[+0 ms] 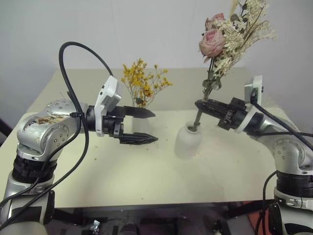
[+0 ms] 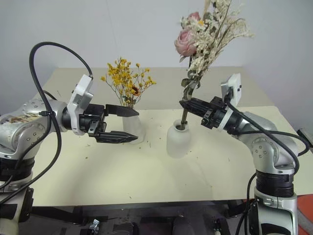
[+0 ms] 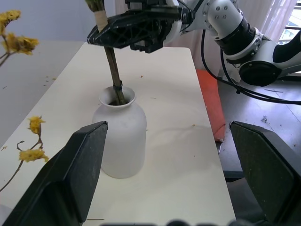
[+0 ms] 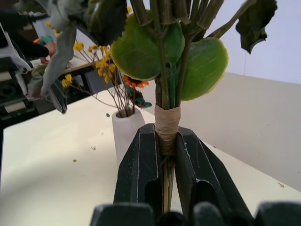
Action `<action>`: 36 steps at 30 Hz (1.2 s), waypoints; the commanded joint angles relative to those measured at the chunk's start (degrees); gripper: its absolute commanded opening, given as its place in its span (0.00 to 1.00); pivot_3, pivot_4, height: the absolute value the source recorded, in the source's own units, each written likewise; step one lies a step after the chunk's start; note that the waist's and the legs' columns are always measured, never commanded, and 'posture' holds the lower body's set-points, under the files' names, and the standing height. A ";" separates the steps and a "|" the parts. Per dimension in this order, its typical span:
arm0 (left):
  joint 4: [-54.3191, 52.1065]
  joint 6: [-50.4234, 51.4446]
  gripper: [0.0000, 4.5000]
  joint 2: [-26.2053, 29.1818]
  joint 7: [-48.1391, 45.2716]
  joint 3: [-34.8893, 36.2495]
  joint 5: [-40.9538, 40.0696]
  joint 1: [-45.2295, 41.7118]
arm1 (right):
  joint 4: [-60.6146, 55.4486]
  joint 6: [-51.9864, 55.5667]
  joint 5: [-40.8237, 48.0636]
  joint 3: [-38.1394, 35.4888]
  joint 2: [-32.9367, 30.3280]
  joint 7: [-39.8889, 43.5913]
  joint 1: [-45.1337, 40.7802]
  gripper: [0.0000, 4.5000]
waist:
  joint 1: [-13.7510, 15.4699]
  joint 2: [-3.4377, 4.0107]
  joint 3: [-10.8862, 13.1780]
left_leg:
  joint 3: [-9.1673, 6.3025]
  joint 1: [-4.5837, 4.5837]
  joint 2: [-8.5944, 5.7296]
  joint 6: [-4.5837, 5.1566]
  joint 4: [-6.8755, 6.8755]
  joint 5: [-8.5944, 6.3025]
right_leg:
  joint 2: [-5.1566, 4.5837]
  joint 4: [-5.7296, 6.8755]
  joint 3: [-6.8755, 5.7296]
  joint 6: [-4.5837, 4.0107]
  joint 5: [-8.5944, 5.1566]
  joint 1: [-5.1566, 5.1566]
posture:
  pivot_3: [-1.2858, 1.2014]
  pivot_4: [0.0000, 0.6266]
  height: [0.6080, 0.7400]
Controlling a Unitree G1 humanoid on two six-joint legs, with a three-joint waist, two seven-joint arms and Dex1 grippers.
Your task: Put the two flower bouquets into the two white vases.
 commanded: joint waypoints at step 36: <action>-5.62 1.22 1.00 2.23 4.62 10.99 -6.07 8.97 | -4.53 -10.78 -4.17 -7.38 -12.75 9.19 17.90 1.00 | 0.17 -0.02 0.01 | 0.01 0.04 0.01 0.01 0.01 -0.01 | -0.01 -0.01 0.01 0.02 -0.02 0.05 | 0.52 0.24 1.00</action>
